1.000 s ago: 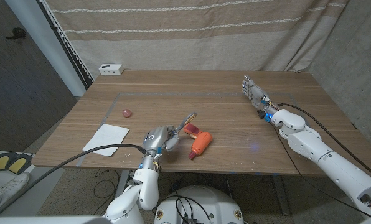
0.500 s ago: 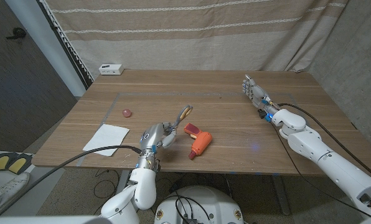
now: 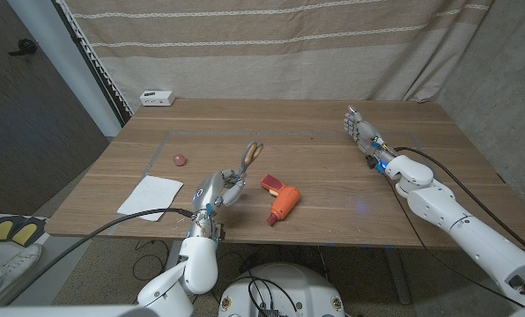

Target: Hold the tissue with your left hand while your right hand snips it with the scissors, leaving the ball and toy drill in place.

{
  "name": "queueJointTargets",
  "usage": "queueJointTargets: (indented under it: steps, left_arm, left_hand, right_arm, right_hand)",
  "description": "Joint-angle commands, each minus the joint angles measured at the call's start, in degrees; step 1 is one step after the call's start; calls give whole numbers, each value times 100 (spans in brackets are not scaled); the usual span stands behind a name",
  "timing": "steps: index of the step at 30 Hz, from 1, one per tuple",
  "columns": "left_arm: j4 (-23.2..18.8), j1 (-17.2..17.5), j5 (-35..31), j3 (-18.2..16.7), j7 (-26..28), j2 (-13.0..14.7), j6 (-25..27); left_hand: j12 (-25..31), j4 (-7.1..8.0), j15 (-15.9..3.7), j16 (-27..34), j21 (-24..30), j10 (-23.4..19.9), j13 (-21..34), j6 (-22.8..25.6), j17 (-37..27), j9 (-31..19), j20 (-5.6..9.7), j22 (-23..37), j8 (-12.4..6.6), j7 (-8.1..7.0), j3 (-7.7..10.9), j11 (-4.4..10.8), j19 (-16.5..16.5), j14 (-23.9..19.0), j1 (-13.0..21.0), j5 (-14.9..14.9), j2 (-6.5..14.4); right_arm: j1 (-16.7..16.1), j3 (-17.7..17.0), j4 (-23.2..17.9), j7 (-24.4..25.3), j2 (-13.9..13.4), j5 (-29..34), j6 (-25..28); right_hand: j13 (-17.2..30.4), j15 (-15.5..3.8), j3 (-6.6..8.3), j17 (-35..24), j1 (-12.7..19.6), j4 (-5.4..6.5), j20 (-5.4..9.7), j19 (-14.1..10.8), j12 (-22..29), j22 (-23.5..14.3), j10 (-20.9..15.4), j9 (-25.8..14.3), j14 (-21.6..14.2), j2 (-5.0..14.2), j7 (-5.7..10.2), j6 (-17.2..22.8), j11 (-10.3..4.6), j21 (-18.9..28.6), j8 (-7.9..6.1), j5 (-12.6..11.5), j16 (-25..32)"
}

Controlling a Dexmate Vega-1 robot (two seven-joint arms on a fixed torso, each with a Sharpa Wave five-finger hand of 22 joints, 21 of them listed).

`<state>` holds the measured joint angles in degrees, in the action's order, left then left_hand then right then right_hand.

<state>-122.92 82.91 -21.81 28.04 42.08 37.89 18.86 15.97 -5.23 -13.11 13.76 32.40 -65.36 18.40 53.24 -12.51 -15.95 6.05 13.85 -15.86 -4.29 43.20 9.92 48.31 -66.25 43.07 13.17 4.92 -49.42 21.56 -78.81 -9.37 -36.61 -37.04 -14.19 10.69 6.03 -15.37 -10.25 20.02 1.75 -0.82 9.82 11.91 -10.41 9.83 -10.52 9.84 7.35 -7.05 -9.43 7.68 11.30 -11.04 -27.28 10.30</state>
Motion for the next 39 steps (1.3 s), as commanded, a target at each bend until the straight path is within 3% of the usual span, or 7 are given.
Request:
queueJointTargets:
  steps: [1, 14, 29, 39]
  left_arm:
    - [179, 68, 415, -192, 84, -124, -472]
    - [205, 17, 651, -213, -106, -147, -656]
    - [56, -113, 881, -324, -474, -5, -776]
    - [58, -246, 975, -318, -687, 44, -842]
  left_hand:
    - [-18, -51, -23, -14, 34, -223, 15, 20, 0, -7, 438, -1, 28, -80, 20, 172, 43, -59, 44, 34, 13]
    - [-43, -56, -23, -47, 70, -204, 9, -33, 14, 55, 436, -13, 104, -92, 35, 172, 18, -47, -1, 38, -7]
    - [-36, -59, -32, -45, 98, -228, 23, -15, 10, 97, 440, -20, 133, -122, 54, 175, 0, -77, -15, 40, 15]
    - [-12, -71, -35, -25, 121, -267, 47, 63, -6, 79, 445, -24, 98, -186, 57, 178, -21, -133, -16, 32, 41]
  right_arm:
    - [-45, -12, 1, 20, 44, 40, -165]
    - [-112, 70, -222, 120, -131, 296, -87]
    - [-272, 34, -223, -36, -185, 290, -393]
    - [-399, 29, -448, -57, -325, 417, -518]
  right_hand:
    - [4, -20, 35, -13, 58, -5, -9, 485, 26, -16, 503, -24, 987, 38, -81, -177, 30, 33, -37, 16, 41]
    - [4, -21, 46, -13, 69, -9, -15, 465, 48, -15, 445, -24, 941, 42, -86, -149, 27, 39, -46, 24, 53]
    - [5, -16, 58, -13, 82, -13, -38, 439, 50, -15, 434, -24, 929, 48, -87, -149, 31, 47, -44, 32, 51]
    - [5, -15, 70, -13, 97, -20, -46, 432, 52, -15, 426, -24, 915, 56, -91, -154, 37, 48, -41, 37, 52]
